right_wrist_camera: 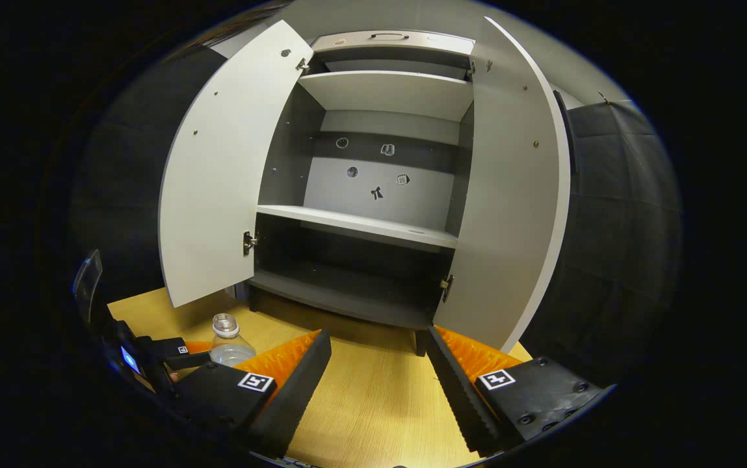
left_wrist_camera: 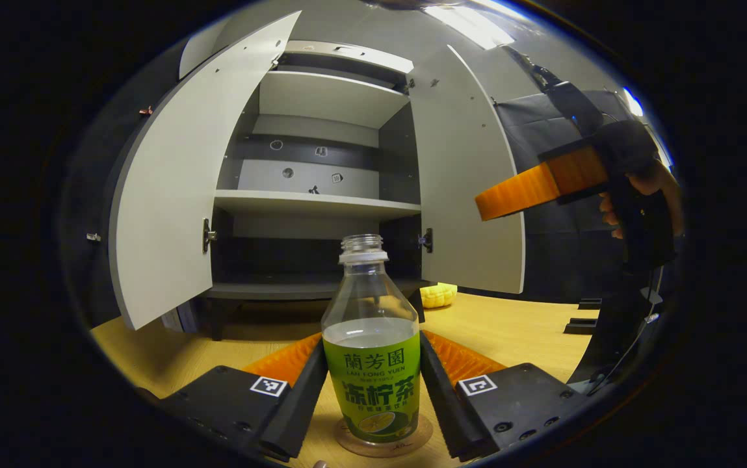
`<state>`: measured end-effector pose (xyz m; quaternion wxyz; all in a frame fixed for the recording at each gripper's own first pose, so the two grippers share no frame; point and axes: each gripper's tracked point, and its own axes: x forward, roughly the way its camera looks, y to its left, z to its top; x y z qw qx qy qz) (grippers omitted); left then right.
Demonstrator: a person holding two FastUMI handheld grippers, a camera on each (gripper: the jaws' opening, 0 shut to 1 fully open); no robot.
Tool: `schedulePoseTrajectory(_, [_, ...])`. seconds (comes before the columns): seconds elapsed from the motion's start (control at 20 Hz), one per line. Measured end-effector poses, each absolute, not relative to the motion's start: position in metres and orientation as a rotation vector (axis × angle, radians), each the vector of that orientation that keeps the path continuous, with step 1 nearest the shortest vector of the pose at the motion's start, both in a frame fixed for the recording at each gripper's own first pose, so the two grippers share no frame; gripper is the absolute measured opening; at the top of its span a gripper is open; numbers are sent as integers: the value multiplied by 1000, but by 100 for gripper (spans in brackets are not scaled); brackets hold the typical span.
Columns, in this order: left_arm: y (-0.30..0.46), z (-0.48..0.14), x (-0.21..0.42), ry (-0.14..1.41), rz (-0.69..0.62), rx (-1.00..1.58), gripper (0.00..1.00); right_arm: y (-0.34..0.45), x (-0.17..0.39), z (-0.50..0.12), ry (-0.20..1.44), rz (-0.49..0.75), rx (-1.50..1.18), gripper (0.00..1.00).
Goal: Grasp the bottle in the cabinet with the left hand and place it on the coaster, then close the right door with the right hand and the left door with the left hand.
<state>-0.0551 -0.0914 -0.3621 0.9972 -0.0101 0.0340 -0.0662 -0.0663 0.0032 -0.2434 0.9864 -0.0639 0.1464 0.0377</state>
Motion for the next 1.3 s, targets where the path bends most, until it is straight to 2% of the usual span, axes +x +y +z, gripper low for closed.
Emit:
schedulePoseTrajectory(0.15, [-95,-373,-58,85,-137,10,81,5,-66,-246,303,78,-114,98])
schedulePoseTrajectory(0.3, [-93,-379,-60,93,-129,-13,98,6,-64,-248,309,80,-123,98])
schedulePoseTrajectory(0.6, [-92,-367,-54,77,-129,-17,97,9,-59,-245,311,89,-115,98])
schedulePoseTrajectory(0.85, [-96,-333,-45,47,-157,-20,97,8,-54,-231,300,89,-107,98])
schedulePoseTrajectory(1.3, [-95,-210,-27,-12,-195,50,97,4,-37,-161,230,66,-2,98])
